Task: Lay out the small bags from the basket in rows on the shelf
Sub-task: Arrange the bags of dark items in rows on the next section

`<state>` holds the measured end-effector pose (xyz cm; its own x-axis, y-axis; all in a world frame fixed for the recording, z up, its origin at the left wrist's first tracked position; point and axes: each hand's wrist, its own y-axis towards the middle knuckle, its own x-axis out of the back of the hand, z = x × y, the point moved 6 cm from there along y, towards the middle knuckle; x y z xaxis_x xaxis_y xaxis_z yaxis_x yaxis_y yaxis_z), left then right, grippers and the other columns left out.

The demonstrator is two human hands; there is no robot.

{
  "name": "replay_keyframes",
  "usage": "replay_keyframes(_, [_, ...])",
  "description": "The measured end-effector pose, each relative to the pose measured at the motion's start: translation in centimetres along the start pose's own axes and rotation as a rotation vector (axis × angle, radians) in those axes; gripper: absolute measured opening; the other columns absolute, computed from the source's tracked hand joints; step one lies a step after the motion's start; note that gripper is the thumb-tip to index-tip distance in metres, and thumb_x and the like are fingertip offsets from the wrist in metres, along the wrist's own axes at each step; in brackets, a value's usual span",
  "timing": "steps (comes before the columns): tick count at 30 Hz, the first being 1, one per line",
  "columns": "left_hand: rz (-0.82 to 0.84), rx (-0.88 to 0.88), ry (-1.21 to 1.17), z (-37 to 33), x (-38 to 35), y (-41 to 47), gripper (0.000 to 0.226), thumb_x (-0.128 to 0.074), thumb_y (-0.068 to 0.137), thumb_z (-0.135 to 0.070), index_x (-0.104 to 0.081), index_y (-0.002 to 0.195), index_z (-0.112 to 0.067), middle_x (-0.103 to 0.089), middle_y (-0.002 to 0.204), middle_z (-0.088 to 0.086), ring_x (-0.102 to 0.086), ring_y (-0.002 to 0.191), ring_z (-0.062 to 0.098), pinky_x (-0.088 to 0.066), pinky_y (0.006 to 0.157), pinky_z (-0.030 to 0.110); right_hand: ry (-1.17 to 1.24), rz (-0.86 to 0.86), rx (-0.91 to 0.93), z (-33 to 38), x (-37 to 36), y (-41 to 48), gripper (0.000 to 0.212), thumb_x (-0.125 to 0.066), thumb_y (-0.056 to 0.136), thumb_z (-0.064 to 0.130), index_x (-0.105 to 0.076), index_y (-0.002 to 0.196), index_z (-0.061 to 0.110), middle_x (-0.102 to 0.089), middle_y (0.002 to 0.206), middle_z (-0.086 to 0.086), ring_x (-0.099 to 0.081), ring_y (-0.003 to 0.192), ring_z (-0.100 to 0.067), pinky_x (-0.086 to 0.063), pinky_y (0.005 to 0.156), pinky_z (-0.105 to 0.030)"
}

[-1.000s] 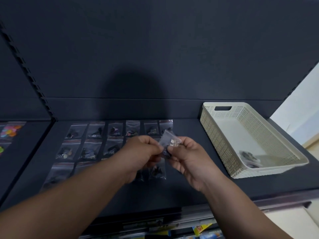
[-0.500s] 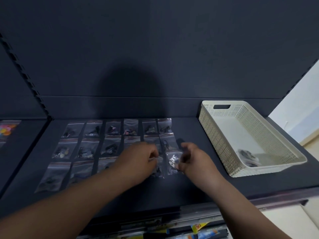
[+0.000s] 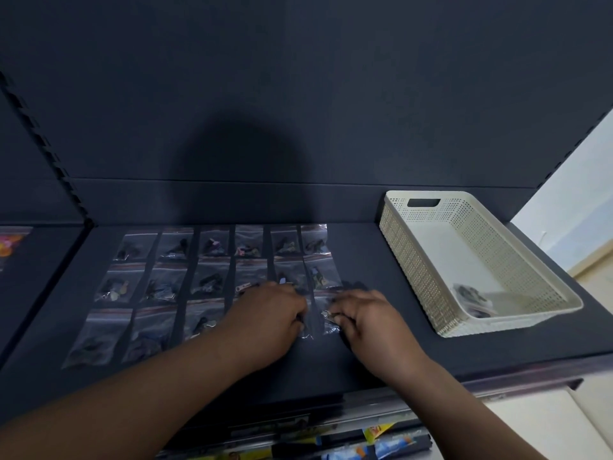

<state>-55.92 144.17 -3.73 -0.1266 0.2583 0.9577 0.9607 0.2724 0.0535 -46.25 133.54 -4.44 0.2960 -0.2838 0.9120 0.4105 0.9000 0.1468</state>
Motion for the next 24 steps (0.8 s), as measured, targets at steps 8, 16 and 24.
replay_keyframes(8, [-0.003, 0.0, 0.012, -0.1, 0.0, 0.2, 0.02, -0.049, 0.09, -0.029, -0.063, 0.103, -0.023, -0.06, 0.107, -0.004, -0.05, 0.102, 0.017, -0.04, 0.088, 0.029, 0.015, -0.014, 0.008, 0.2, 0.2, 0.1, 0.016, -0.056, 0.079, 0.012, -0.07, 0.083, 0.018, -0.068, 0.091, 0.002, -0.049, 0.087, -0.011, -0.028, 0.075, -0.013])
replay_keyframes(16, [-0.053, 0.021, -0.028, -0.4, 1.2, 0.6, 0.022, -0.051, 0.089, -0.031, -0.061, 0.107, -0.024, -0.059, 0.109, -0.005, -0.05, 0.105, 0.016, -0.041, 0.088, 0.03, 0.066, -0.08, -0.044, -0.1, 1.1, 0.0, 0.016, -0.057, 0.085, 0.012, -0.068, 0.095, 0.019, -0.064, 0.102, 0.002, -0.054, 0.096, -0.021, -0.041, 0.083, -0.023])
replay_keyframes(24, [-0.222, -0.043, -0.099, -2.5, 5.3, 2.6, 0.028, -0.058, 0.087, -0.029, -0.061, 0.114, -0.024, -0.061, 0.114, -0.005, -0.051, 0.108, 0.017, -0.041, 0.092, 0.03, 0.088, -0.3, 0.033, 1.4, 7.3, 0.0, 0.021, -0.056, 0.082, 0.016, -0.069, 0.099, 0.014, -0.067, 0.102, -0.001, -0.061, 0.096, -0.021, -0.042, 0.087, -0.021])
